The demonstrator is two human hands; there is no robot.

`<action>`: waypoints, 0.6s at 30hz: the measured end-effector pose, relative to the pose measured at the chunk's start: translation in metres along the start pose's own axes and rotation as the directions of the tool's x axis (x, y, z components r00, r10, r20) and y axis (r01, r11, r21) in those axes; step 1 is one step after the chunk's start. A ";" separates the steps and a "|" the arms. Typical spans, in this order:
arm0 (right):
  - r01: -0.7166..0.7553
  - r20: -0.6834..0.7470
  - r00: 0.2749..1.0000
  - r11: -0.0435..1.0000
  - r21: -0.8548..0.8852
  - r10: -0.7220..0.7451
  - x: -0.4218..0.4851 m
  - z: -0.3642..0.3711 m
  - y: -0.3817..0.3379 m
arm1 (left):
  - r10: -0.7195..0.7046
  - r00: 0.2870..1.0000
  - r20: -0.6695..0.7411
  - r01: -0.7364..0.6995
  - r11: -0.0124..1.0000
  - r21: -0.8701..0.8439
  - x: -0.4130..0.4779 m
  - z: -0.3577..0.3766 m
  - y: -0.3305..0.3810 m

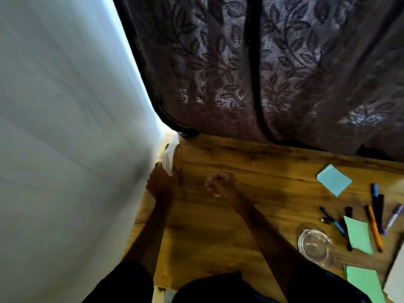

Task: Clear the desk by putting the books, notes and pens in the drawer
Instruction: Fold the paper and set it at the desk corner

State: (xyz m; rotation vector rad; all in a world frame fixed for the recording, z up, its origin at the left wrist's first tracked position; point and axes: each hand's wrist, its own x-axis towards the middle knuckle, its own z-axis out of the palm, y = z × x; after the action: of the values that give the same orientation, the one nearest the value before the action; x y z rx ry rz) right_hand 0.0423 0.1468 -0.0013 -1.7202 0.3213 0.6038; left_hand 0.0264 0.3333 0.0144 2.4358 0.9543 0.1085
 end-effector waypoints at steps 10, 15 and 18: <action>0.018 -0.058 0.998 1.000 0.025 -0.016 -0.003 -0.004 0.001 | 0.025 1.000 -0.009 -0.025 0.999 0.025 0.020 0.011 -0.018; 0.051 -0.048 0.998 0.999 0.006 -0.050 -0.006 -0.008 0.006 | 0.075 0.997 -0.026 -0.075 0.997 -0.026 0.014 0.015 -0.024; 0.102 -0.089 0.990 0.994 -0.049 -0.106 -0.012 -0.019 0.010 | 0.200 0.965 -0.168 -0.204 0.979 -0.012 -0.005 0.014 -0.025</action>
State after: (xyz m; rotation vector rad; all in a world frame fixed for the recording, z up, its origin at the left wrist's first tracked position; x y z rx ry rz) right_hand 0.0312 0.1253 0.0004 -1.7990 0.2829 0.4599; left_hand 0.0108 0.3391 -0.0089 2.5216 0.7632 0.3997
